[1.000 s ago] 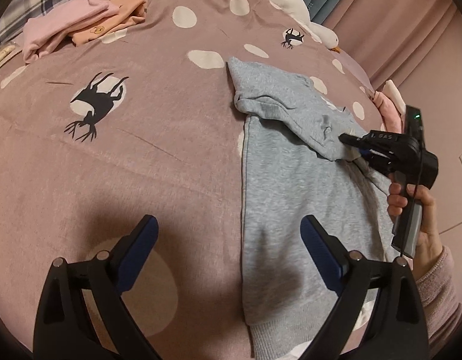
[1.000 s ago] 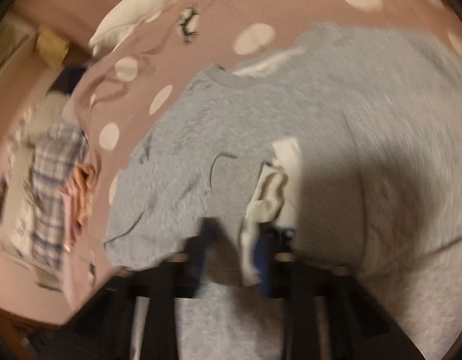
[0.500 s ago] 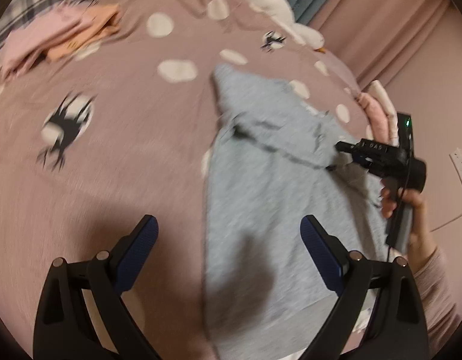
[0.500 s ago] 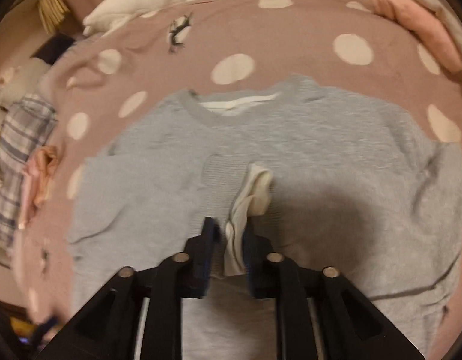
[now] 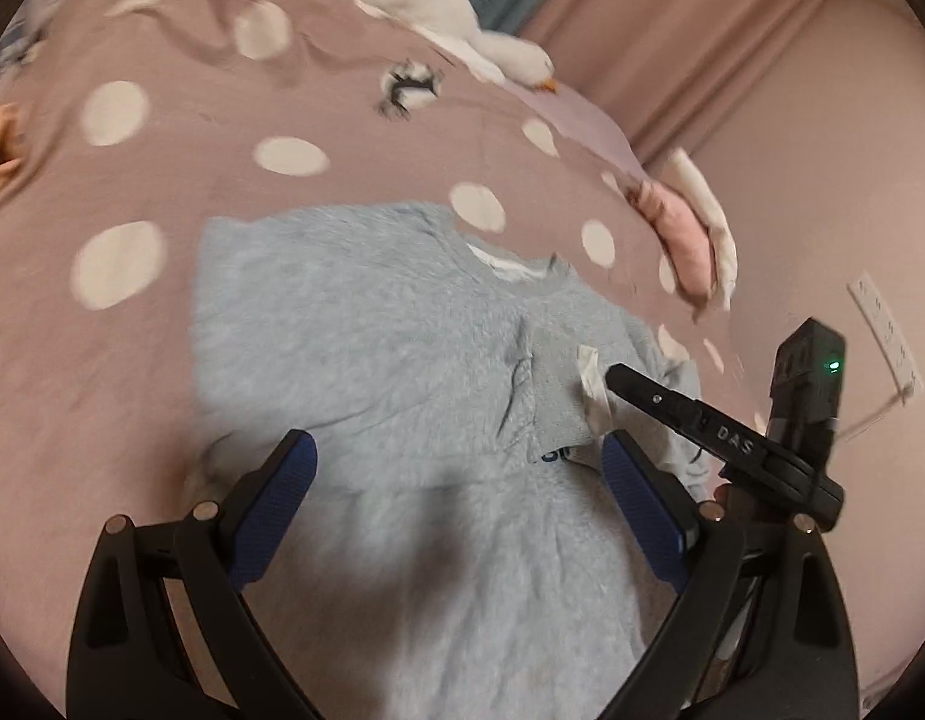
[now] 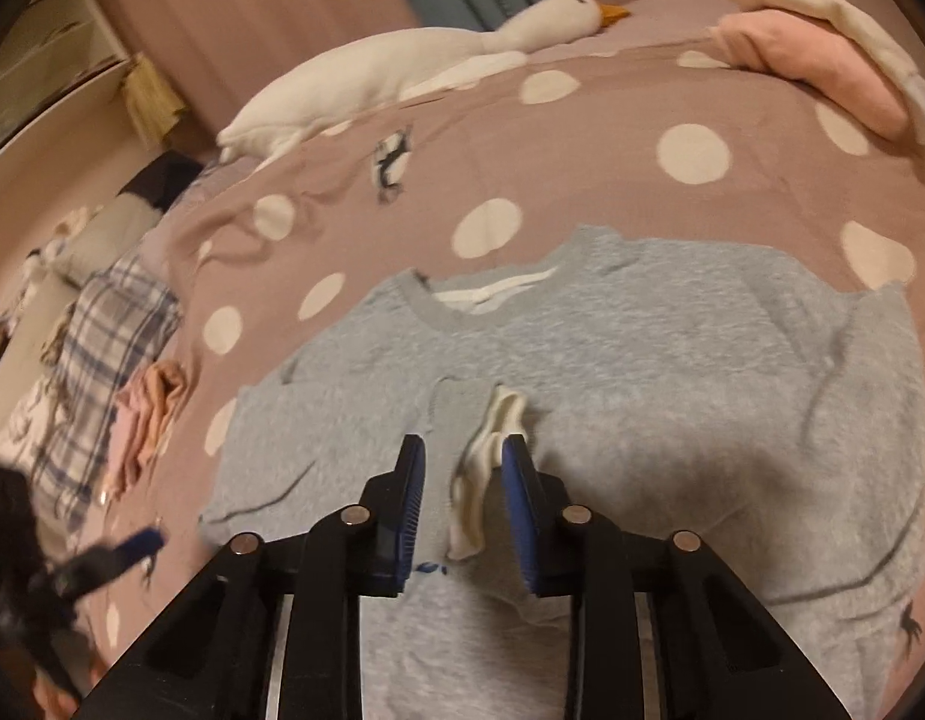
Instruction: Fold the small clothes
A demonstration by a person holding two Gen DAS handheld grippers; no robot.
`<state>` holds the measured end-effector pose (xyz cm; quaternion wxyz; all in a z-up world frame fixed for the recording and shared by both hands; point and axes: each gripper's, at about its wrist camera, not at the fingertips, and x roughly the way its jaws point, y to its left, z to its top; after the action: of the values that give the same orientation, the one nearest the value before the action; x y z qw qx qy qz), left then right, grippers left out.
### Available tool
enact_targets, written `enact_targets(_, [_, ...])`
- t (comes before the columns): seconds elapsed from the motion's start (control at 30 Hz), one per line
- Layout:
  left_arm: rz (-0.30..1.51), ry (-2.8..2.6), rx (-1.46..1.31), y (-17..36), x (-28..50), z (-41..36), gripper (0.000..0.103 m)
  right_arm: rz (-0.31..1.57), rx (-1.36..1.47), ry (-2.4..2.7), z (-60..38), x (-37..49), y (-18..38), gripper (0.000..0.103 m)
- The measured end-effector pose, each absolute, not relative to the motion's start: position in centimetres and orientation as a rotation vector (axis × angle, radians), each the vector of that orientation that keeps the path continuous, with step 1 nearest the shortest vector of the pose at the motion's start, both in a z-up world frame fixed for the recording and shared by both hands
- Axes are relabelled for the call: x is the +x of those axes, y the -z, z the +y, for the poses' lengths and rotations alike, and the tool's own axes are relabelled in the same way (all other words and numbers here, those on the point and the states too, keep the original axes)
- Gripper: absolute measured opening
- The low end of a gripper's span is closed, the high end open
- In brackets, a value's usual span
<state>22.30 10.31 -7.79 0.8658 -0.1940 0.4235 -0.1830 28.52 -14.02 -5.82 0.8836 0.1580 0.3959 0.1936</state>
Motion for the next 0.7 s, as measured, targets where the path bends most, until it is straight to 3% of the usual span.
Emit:
enact_targets(0.13, [0.987, 0.265, -0.365, 11.4, 24.7, 10.8, 0.094, 0.89, 0.337, -0.431, -13.6, 29.3, 7.8, 0.029])
enact_targets(0.2, [1.018, 0.241, -0.392, 13.1, 25.0, 12.0, 0.086, 0.94, 0.357, -0.433, -13.7, 29.7, 9.3, 0.029])
enact_targets(0.37, [0.999, 0.265, -0.415, 12.2, 23.7, 13.5, 0.085, 0.962, 0.475, -0.458, -15.6, 29.2, 8.9, 0.029])
enact_targets(0.47, [0.992, 0.283, -0.442, 11.0, 21.7, 14.6, 0.091, 0.95, 0.449, -0.455, -16.8, 27.1, 7.6, 0.03])
enact_targets(0.53, [0.969, 0.276, -0.454, 10.2, 19.7, 15.5, 0.098, 0.936, 0.424, -0.457, -17.8, 25.2, 6.8, 0.044])
enact_targets(0.6, [0.946, 0.27, -0.486, 9.9, 17.4, 16.6, 0.101, 0.902, 0.403, -0.443, -19.4, 22.7, 5.9, 0.052])
enact_targets(0.7, [0.944, 0.262, -0.544, 10.3, 14.0, 18.2, 0.101, 0.885, 0.397, -0.397, -21.9, 19.3, 5.5, 0.053])
